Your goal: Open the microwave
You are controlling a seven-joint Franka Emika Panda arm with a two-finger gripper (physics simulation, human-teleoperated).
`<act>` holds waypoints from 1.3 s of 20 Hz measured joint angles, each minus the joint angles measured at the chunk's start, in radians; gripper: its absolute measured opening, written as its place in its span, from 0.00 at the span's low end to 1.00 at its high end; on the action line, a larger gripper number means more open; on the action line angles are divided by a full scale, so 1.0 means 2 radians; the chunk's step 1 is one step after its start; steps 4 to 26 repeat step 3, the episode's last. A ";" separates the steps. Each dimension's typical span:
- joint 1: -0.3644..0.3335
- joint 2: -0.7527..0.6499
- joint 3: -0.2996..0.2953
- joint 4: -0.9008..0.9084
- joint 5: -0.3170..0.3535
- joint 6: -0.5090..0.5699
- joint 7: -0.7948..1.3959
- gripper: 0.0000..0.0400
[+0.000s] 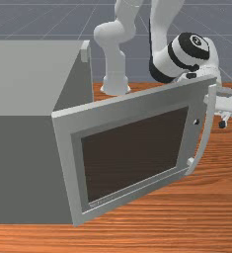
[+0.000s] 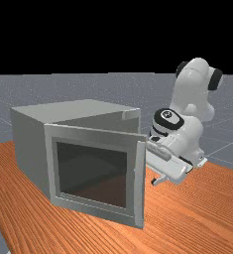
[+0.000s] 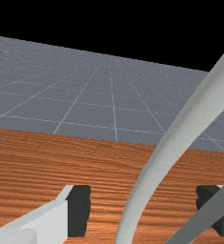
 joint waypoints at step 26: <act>-0.031 0.054 0.022 0.078 0.053 -0.011 -0.057 0.68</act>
